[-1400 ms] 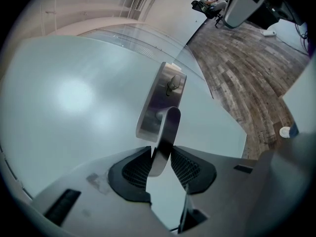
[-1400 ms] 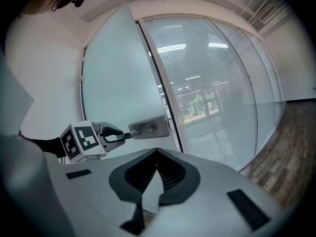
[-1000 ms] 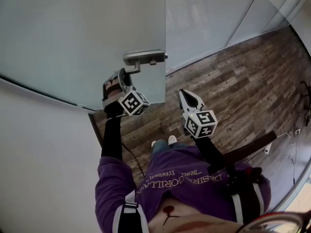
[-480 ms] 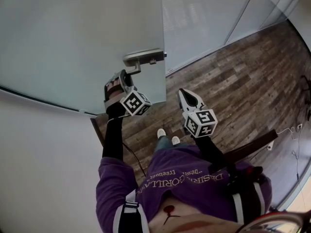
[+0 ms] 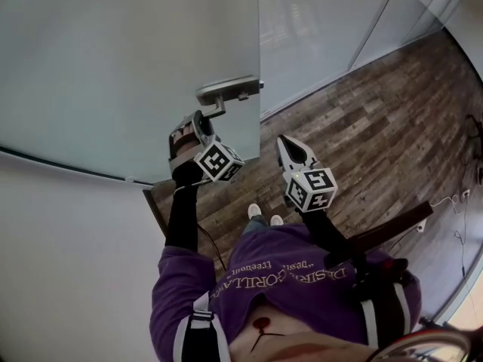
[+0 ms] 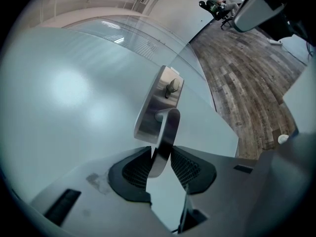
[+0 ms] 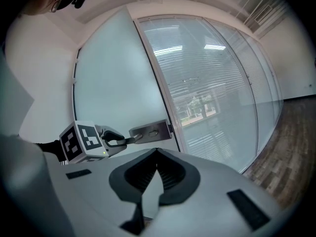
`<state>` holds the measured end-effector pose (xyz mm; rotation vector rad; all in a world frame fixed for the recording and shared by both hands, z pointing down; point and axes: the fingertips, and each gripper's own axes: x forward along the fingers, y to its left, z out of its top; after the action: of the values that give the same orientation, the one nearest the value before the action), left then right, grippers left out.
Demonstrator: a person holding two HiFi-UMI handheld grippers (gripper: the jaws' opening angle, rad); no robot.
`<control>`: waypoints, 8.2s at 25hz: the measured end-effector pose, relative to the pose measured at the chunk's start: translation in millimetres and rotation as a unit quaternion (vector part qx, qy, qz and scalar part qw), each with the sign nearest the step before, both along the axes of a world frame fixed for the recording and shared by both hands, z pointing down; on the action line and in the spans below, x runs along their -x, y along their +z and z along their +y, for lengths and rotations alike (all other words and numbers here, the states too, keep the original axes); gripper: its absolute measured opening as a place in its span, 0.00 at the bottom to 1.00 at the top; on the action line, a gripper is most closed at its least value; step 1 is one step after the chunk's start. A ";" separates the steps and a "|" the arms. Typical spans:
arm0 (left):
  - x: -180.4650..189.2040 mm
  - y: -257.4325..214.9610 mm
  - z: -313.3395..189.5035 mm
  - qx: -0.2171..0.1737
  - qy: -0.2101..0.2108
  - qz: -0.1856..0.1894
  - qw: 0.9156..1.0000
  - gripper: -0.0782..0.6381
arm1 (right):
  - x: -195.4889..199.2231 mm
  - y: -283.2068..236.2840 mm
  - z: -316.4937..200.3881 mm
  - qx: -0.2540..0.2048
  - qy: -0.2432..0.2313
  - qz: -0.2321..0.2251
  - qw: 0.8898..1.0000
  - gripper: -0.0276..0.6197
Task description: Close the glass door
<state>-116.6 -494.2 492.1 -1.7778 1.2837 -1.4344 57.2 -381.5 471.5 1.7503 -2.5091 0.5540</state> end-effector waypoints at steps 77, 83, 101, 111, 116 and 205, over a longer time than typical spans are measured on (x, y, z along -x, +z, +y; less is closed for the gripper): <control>3.1 -1.1 -116.6 0.030 -0.085 0.028 0.996 0.27 | -28.0 10.0 -143.6 0.015 -0.081 -0.004 0.997 0.04; 3.8 0.3 -126.4 0.034 -0.085 0.029 0.995 0.27 | -23.6 11.8 -152.6 0.018 -0.085 -0.007 0.996 0.04; 6.1 -2.3 -146.4 0.058 -0.080 0.008 0.995 0.27 | 9.0 2.4 -188.4 0.016 -0.078 -0.004 0.997 0.04; 6.4 -2.9 -157.1 0.068 -0.077 0.010 0.995 0.27 | 17.1 2.5 -202.7 0.016 -0.063 0.004 0.998 0.04; 8.2 -2.5 -157.9 0.063 -0.070 0.012 0.995 0.27 | 25.0 5.8 -204.2 0.009 -0.060 0.008 0.998 0.04; 18.0 -36.0 -118.2 -0.112 -0.180 0.503 0.838 0.11 | -2.1 -18.1 -246.7 -0.007 -0.073 -0.005 0.997 0.04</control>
<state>-134.6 -612.4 456.0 -2.2684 2.2732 -0.3452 59.3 -628.2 453.4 1.5544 -2.6251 0.5380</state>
